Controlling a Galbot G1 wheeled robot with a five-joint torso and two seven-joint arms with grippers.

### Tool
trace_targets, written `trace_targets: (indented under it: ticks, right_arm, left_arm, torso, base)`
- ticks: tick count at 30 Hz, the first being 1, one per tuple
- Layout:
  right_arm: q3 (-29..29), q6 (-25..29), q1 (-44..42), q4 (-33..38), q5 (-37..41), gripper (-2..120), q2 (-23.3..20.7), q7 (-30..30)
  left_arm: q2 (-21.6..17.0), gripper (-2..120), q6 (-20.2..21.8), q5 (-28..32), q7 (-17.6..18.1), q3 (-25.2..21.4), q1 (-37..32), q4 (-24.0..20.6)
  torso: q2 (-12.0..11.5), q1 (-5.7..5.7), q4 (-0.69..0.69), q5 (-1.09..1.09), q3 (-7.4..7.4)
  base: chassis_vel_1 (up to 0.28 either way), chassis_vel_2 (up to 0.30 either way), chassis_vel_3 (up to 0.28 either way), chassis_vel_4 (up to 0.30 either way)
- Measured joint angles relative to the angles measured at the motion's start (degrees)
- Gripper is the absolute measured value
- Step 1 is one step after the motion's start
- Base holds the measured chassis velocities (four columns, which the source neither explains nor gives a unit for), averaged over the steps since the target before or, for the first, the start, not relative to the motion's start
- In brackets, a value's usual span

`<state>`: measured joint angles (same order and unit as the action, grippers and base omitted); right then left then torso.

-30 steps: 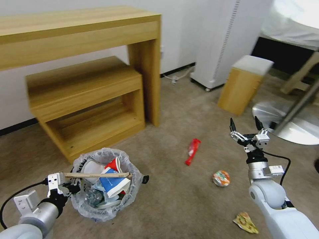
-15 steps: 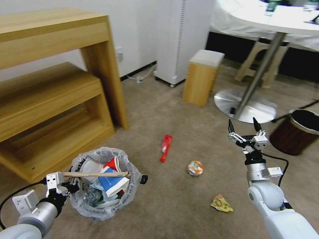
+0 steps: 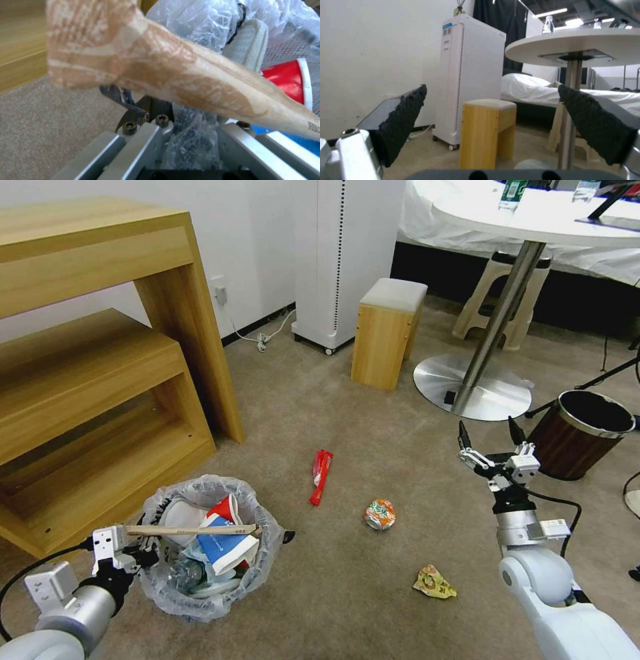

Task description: Pick up the trash bin and place the garbage on the floor into it.

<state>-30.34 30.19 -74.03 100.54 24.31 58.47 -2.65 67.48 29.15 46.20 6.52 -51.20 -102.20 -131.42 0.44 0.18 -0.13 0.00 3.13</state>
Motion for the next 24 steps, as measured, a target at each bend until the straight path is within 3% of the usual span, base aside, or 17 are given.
trace_targets:
  ticks: [24]
  right_arm:
    - [-5.8,0.3,-6.3,2.8,0.3,100,-0.4,2.0]
  left_arm:
    - [2.0,1,-0.2,-0.7,-0.6,0.1,-0.8,-3.0]
  torso:
    - [0.0,0.00,-0.01,0.00,0.00]
  base:
    - [0.000,0.000,0.000,0.000]
